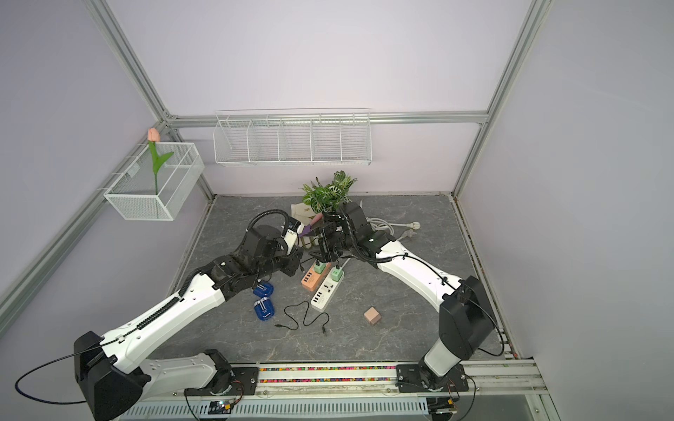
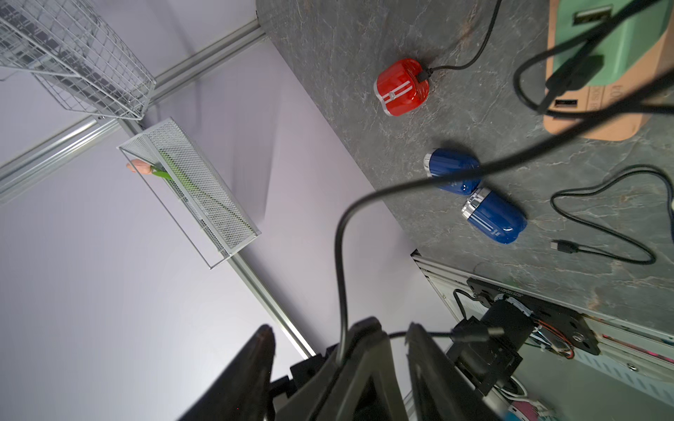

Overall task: Charge the electric shaver
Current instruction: Pick up the charging cable from the center of the board.

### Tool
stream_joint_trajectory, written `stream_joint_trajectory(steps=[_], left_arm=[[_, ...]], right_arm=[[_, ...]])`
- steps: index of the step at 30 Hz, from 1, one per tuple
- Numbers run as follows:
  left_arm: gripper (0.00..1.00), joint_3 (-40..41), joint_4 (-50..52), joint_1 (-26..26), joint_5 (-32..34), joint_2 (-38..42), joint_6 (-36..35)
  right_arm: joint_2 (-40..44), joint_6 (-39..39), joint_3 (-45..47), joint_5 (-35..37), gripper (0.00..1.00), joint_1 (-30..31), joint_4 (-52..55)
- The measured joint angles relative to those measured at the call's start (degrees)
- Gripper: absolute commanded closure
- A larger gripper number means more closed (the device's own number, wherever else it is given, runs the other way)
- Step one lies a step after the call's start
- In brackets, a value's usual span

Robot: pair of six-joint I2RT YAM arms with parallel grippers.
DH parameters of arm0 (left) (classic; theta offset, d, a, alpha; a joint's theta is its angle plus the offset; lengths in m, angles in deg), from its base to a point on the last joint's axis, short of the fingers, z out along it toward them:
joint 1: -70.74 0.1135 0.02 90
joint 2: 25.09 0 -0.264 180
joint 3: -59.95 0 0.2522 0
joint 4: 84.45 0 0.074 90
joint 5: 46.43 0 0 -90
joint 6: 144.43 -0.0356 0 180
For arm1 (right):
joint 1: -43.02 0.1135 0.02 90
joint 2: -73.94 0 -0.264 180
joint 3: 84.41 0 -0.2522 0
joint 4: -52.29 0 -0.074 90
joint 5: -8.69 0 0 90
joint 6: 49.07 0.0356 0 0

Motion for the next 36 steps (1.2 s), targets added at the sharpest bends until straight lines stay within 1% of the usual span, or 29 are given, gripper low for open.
stream_joint_trajectory(steps=[4,7,8,10,12,14,15,18,19,21,24,27,28,30,32,34,36], left_arm=[[1.00,0.0,-0.1,-1.7,1.5,-0.1,-0.8],[1.00,0.0,-0.1,-2.4,2.3,-0.4,-1.0],[0.99,0.0,-0.1,-2.4,2.5,-0.5,-1.0],[0.77,-0.2,0.0,-2.5,2.9,-0.6,-0.6],[0.62,-0.7,0.6,-2.5,3.7,-0.6,1.8],[0.49,-1.6,1.4,-2.5,5.2,-0.6,6.6],[0.43,-2.0,1.5,-2.4,5.7,-0.3,9.7],[0.34,-2.5,1.5,-1.8,5.8,1.5,20.0],[0.31,-2.5,1.6,-1.2,5.4,2.5,24.8],[0.31,-2.5,1.5,0.5,4.0,4.2,34.2],[0.31,-2.3,0.7,5.2,-0.6,5.5,50.7],[0.31,1.6,-5.2,9.9,-5.8,5.7,67.2],[0.28,4.0,-8.1,10.9,-7.0,5.7,72.8],[0.26,8.6,-14.3,11.4,-8.3,5.3,82.8],[0.26,11.7,-20.3,11.5,-9.0,3.8,91.4],[0.26,12.8,-26.0,11.5,-9.6,1.2,98.7],[0.26,13.0,-31.2,11.5,-9.9,-1.3,104.0]], right_arm=[[-0.2,1.1,0.8,0.1,0.76,0.0,-1.2],[-0.2,1.6,1.2,0.3,0.91,0.0,-1.7],[-0.2,1.7,1.3,0.3,0.93,0.0,-2.0],[-0.2,1.8,2.1,0.3,0.93,0.0,-3.3],[-0.1,2.1,3.8,0.8,0.93,-0.1,-6.3],[0.3,2.4,6.3,1.5,0.93,-0.5,-9.9],[0.4,2.6,7.6,2.0,0.93,-0.8,-12.2],[0.6,3.7,11.0,3.3,0.93,-2.1,-20.5],[0.6,4.2,12.1,3.8,0.93,-2.4,-23.9],[0.6,5.2,13.9,5.2,0.93,-2.8,-30.4],[0.5,6.4,16.0,7.2,0.93,-2.9,-39.4],[0.0,7.6,16.5,8.7,0.93,-2.9,-47.4],[-0.3,8.0,16.5,9.1,0.93,-2.9,-49.8],[-0.8,8.6,16.6,9.6,0.93,-2.9,-53.3],[-1.1,9.0,16.8,9.8,0.93,-2.9,-55.5],[-1.2,9.2,17.0,9.9,0.93,-2.9,-57.0],[-1.3,9.5,17.2,9.9,0.93,-2.9,-57.8]])
